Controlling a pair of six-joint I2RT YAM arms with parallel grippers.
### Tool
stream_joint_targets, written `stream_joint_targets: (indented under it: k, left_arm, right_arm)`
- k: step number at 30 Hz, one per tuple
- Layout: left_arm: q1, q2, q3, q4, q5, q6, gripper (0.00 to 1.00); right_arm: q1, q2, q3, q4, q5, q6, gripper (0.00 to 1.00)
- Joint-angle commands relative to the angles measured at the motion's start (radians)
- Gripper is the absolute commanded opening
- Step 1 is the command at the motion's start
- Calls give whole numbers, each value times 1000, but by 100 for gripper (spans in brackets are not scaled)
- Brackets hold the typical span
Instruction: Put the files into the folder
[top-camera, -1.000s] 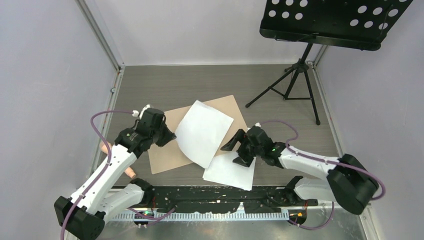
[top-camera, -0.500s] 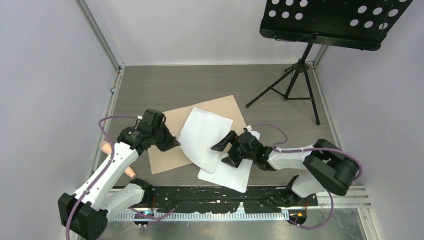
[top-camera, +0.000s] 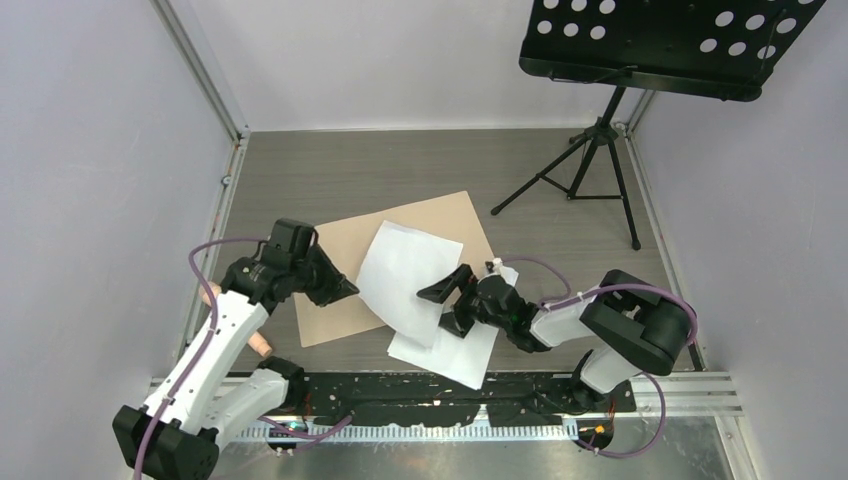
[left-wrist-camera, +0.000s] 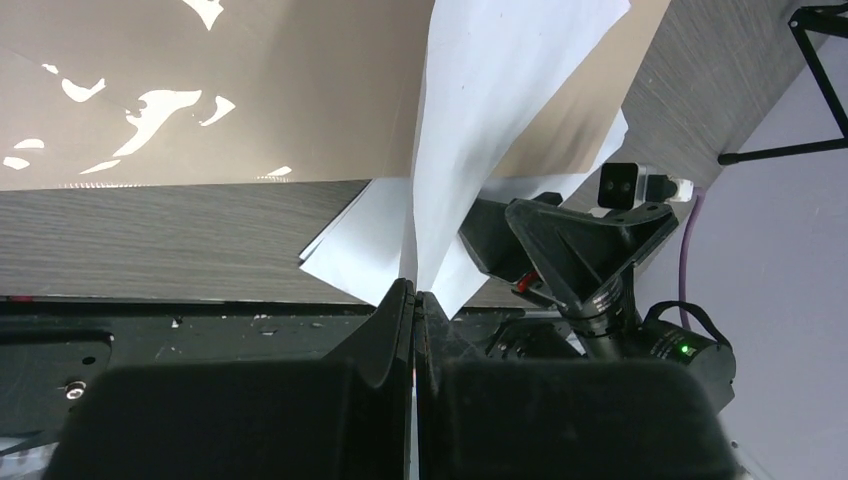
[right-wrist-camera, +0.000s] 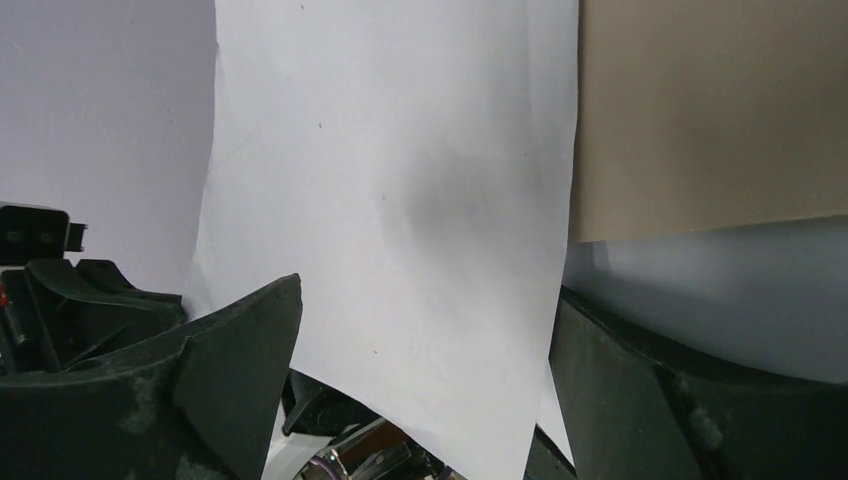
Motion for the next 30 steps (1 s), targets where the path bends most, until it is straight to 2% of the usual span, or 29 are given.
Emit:
stream_joint_targets:
  k: [1, 3, 5, 6, 8, 14, 18, 20, 22, 25, 27, 30]
  left_arm:
    - [17, -28, -19, -31, 51, 21, 0]
    - [18, -32, -34, -29, 70, 29, 0]
    - [18, -32, -50, -29, 92, 35, 0]
    - [19, -34, -56, -29, 99, 38, 0]
    - [18, -40, -71, -29, 107, 43, 0]
    - [18, -45, -99, -37, 106, 71, 0]
    - [18, -45, -107, -40, 96, 89, 0]
    - [18, -42, -109, -44, 89, 99, 0]
    - [18, -41, -112, -48, 90, 113, 0]
    - [18, -42, -125, -50, 85, 125, 0]
    - [19, -40, -137, -47, 91, 128, 0]
    - [19, -41, -155, -47, 92, 138, 0]
  right_arm:
    - [2, -15, -27, 148, 96, 25, 92]
    - [0, -27, -39, 173, 119, 18, 86]
    - [-8, -33, -39, 189, 130, 2, 75]
    - [-12, -29, -36, 196, 131, -10, 65]
    - [-17, -9, -23, 214, 128, -26, 59]
    - [-23, 94, 2, 361, 105, -48, 52]
    - [-28, 133, 30, 370, 80, -85, 48]
    - [-28, 145, 53, 333, 46, -109, 47]
    - [-28, 132, 105, 219, 20, -153, 47]
    - [-25, 110, 196, -62, 7, -277, 47]
    - [-20, 99, 249, -180, 9, -337, 47]
    - [-17, 107, 309, -262, -2, -394, 47]
